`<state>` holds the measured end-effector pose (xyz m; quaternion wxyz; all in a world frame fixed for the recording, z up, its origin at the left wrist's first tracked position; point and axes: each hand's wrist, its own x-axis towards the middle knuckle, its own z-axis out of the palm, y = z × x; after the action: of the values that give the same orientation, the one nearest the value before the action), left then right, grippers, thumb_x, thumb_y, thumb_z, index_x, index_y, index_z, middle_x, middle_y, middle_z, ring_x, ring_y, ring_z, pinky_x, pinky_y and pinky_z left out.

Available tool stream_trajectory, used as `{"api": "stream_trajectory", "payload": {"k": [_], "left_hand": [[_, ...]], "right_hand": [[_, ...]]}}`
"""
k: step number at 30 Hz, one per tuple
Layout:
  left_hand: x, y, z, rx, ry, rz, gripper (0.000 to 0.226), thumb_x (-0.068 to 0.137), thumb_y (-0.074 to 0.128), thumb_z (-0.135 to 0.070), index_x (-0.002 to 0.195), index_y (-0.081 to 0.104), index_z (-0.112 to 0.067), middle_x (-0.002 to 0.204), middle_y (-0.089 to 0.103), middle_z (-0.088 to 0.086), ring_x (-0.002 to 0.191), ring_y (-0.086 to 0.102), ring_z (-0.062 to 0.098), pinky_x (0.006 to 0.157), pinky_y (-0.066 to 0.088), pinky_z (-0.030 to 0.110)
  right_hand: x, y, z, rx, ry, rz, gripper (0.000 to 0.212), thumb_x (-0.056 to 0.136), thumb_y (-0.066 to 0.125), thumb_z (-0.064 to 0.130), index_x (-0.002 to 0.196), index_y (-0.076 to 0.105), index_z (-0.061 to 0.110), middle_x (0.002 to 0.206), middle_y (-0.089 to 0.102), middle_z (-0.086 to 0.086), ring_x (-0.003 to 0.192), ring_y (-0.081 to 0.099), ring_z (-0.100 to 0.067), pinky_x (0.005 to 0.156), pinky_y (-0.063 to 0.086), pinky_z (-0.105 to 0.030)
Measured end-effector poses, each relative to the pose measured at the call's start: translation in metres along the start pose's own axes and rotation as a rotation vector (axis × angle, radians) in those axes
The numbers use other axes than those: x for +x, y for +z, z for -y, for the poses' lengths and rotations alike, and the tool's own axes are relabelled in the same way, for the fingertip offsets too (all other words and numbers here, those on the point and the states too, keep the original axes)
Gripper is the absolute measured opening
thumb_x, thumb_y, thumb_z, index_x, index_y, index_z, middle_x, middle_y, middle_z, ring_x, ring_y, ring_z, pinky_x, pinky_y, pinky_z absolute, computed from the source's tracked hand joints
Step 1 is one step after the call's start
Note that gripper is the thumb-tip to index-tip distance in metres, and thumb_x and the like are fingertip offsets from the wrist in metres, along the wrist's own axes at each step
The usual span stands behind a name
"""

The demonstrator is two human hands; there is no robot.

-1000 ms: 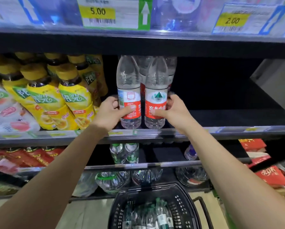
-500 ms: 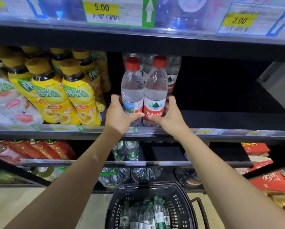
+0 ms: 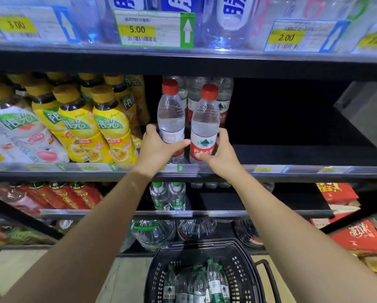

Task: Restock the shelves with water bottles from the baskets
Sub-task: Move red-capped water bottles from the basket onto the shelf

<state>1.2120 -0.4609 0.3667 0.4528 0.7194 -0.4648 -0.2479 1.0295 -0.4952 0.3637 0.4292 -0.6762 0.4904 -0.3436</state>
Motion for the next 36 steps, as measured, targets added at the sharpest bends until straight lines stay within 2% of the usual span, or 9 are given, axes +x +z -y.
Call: {"api": "stream_trajectory", "payload": {"k": [3,7,11,16,19,22,29,33,36], "left_hand": [[-0.005,0.008,0.005,-0.021,0.075,-0.147,0.068,0.063,0.082,-0.056,0.108,0.046,-0.019,0.107,0.062,0.000,0.096,0.062,0.019,0.080,0.052,0.035],[0.010,-0.015,0.004,-0.051,0.071,0.163,0.055,0.071,0.081,-0.041,0.113,0.053,-0.019,0.112,0.063,-0.007,0.102,0.063,0.012,0.087,0.051,0.029],[0.029,-0.039,-0.005,0.110,0.001,0.447,0.101,0.053,0.077,-0.069,0.129,0.049,-0.009,0.121,0.066,-0.005,0.110,0.062,0.010,0.102,0.047,0.040],[-0.002,-0.008,-0.002,0.109,0.060,0.049,0.077,0.061,0.086,-0.048,0.114,0.040,-0.016,0.121,0.058,0.004,0.107,0.059,0.021,0.088,0.052,0.039],[-0.014,0.002,0.008,0.002,0.132,-0.087,0.063,0.066,0.086,-0.039,0.110,0.045,-0.019,0.110,0.062,0.001,0.093,0.062,0.015,0.072,0.051,0.021],[-0.006,-0.007,0.011,0.033,0.150,-0.014,0.055,0.074,0.082,-0.030,0.116,0.052,-0.012,0.110,0.064,-0.001,0.092,0.061,0.012,0.071,0.047,0.014],[0.015,-0.023,0.012,0.027,0.067,0.211,0.073,0.080,0.077,-0.028,0.136,0.038,-0.004,0.141,0.051,0.012,0.125,0.054,0.024,0.101,0.048,0.043],[0.008,-0.012,0.008,0.097,0.086,0.062,0.070,0.073,0.084,-0.028,0.126,0.044,-0.005,0.130,0.058,0.008,0.110,0.058,0.017,0.082,0.048,0.025],[0.009,-0.007,0.010,0.059,0.091,0.046,0.065,0.076,0.081,-0.023,0.127,0.046,-0.004,0.131,0.058,0.009,0.117,0.057,0.022,0.082,0.044,0.023]], "right_hand": [[-0.005,0.001,0.004,-0.043,-0.010,-0.033,0.070,0.079,0.076,0.013,0.134,0.035,0.024,0.121,0.059,0.003,0.103,0.056,-0.011,0.084,0.044,-0.026],[-0.009,0.002,0.006,-0.052,-0.013,-0.059,0.074,0.079,0.077,0.012,0.140,0.036,0.023,0.127,0.058,0.002,0.103,0.051,-0.007,0.084,0.040,-0.021],[-0.009,0.001,0.006,-0.063,-0.012,-0.058,0.074,0.079,0.077,0.013,0.140,0.037,0.022,0.129,0.058,0.000,0.103,0.051,-0.006,0.084,0.040,-0.021],[-0.009,0.002,0.007,-0.088,0.004,-0.065,0.073,0.078,0.078,0.016,0.139,0.037,0.019,0.129,0.059,-0.002,0.109,0.056,-0.013,0.086,0.043,-0.024],[-0.008,0.004,0.009,-0.155,0.023,-0.097,0.068,0.076,0.080,0.019,0.133,0.044,0.014,0.126,0.061,-0.005,0.113,0.058,-0.020,0.087,0.046,-0.026],[-0.007,0.006,0.007,-0.205,0.082,-0.171,0.057,0.073,0.084,0.024,0.119,0.054,0.007,0.120,0.065,-0.007,0.110,0.061,-0.020,0.080,0.045,-0.024],[0.007,0.010,0.004,-0.203,0.081,-0.160,0.051,0.077,0.080,0.020,0.121,0.057,0.006,0.121,0.065,-0.008,0.111,0.061,-0.021,0.084,0.044,-0.023],[0.017,0.017,0.003,-0.147,0.114,-0.215,0.051,0.078,0.080,0.021,0.120,0.055,0.005,0.119,0.064,-0.009,0.109,0.061,-0.020,0.083,0.046,-0.023],[0.023,0.020,0.001,-0.128,0.113,-0.240,0.051,0.077,0.080,0.022,0.117,0.055,0.005,0.118,0.065,-0.009,0.108,0.062,-0.020,0.083,0.046,-0.023]]}}
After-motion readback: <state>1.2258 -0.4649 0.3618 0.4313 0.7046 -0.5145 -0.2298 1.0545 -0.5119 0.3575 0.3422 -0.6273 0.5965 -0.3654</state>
